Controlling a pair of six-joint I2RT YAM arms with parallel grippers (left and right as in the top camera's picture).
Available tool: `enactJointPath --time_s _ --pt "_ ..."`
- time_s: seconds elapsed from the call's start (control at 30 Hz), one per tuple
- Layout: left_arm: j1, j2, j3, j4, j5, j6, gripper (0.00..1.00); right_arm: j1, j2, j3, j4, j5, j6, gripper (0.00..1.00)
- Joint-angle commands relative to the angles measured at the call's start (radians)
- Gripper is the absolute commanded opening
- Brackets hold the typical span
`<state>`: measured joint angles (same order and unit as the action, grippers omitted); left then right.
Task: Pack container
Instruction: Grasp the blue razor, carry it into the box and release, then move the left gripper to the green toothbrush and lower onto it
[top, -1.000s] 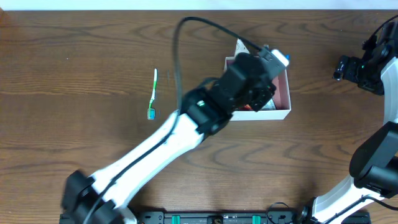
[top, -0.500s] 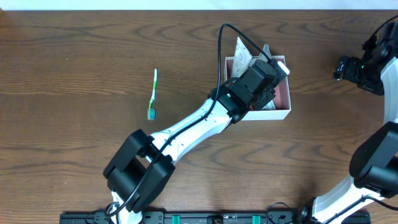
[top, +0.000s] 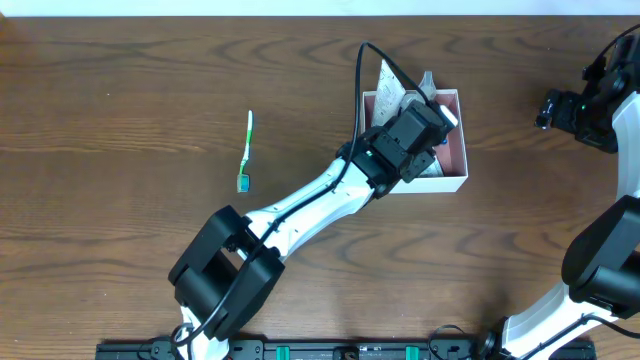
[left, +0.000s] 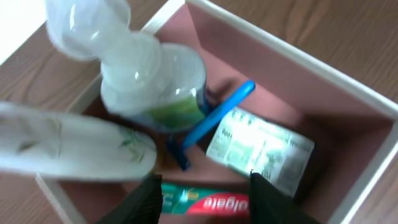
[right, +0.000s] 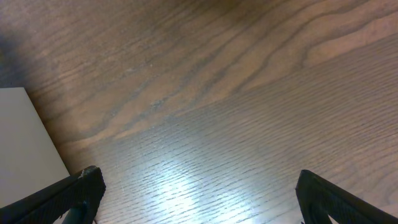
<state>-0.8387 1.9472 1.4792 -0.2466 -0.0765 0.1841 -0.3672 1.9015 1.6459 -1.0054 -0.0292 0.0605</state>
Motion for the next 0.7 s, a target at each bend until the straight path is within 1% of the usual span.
enactJointPath --time_s 0.0,0.03,0.07,0.1,0.17,0.23,0.33,0.4,0.47,0.57,0.67 --pt "0.004 -0.147 -0.002 -0.06 -0.066 -0.006 0.52 -0.006 -0.002 0.0 0.0 -0.001 0.01 0.99" --pt "0.005 -0.189 -0.002 -0.105 -0.099 -0.006 0.64 -0.006 -0.002 0.0 0.0 -0.002 0.01 0.99" --pt "0.008 -0.227 -0.002 -0.157 -0.138 -0.009 0.74 -0.006 -0.002 0.0 0.0 -0.002 0.01 0.99" --pt "0.014 -0.26 -0.002 -0.206 -0.177 -0.015 0.8 -0.006 -0.002 0.0 0.0 -0.002 0.01 0.99" --pt "0.042 -0.312 -0.002 -0.302 -0.259 -0.046 0.85 -0.006 -0.002 0.0 0.0 -0.002 0.01 0.99" --pt "0.096 -0.339 -0.002 -0.381 -0.308 -0.109 0.89 -0.006 -0.002 0.0 0.0 -0.002 0.01 0.99" --pt "0.219 -0.337 -0.003 -0.473 -0.303 -0.262 0.89 -0.006 -0.002 0.0 0.0 -0.002 0.01 0.99" --pt "0.312 -0.316 -0.002 -0.517 -0.248 -0.323 0.79 -0.006 -0.002 0.0 0.0 -0.002 0.01 0.99" --pt "0.387 -0.291 -0.003 -0.539 -0.175 -0.328 0.75 -0.006 -0.002 0.0 0.0 -0.002 0.01 0.99" --pt "0.494 -0.233 -0.002 -0.546 -0.08 -0.328 0.75 -0.006 -0.002 0.0 0.0 -0.001 0.01 0.99" --pt "0.57 -0.168 -0.003 -0.546 -0.024 -0.328 0.75 -0.006 -0.002 0.0 0.0 -0.001 0.01 0.99"
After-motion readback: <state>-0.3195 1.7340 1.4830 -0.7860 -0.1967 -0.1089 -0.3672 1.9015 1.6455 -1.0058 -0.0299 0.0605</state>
